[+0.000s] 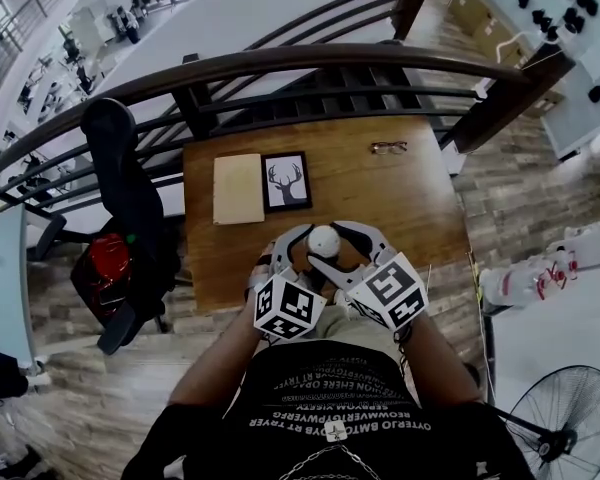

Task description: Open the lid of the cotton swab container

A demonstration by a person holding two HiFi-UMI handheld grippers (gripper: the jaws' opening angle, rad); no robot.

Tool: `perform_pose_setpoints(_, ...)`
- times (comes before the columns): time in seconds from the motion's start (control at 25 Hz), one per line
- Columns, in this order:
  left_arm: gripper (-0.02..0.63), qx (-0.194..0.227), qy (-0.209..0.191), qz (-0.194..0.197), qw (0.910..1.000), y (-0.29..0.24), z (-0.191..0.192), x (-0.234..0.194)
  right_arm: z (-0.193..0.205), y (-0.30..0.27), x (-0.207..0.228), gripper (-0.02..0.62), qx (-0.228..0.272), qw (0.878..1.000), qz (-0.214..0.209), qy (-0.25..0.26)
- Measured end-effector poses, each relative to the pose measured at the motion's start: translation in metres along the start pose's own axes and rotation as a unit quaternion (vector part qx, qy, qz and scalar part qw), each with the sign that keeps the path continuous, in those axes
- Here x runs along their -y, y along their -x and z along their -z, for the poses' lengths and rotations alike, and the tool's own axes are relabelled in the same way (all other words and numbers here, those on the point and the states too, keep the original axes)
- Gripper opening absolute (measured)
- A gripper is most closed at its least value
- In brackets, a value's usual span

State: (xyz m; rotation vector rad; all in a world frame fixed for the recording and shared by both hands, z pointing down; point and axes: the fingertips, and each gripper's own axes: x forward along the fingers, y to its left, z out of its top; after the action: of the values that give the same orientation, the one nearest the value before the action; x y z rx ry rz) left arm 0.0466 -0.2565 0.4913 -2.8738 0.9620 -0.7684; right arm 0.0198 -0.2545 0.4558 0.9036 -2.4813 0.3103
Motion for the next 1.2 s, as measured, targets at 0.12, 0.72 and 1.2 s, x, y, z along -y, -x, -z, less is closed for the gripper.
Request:
perform_pose_setpoints(0.12, 0.281, 0.041, 0.013, -0.003, 0.9991, 0.004, -0.01, 0.002, -0.005, 0.008, 0.0, 0.268, 0.006, 1.0, -0.019, -0.012)
perform_pose_setpoints(0.72, 0.28, 0.085, 0.042, -0.032, 0.995, 0.011, -0.024, 0.002, -0.028, 0.026, -0.004, 0.268, 0.018, 0.995, -0.089, -0.035)
perform_pose_setpoints(1.2, 0.275, 0.061, 0.052, -0.047, 0.9957, 0.01, -0.033, -0.008, -0.038, 0.019, 0.003, 0.285, 0.019, 1.0, -0.007, -0.003)
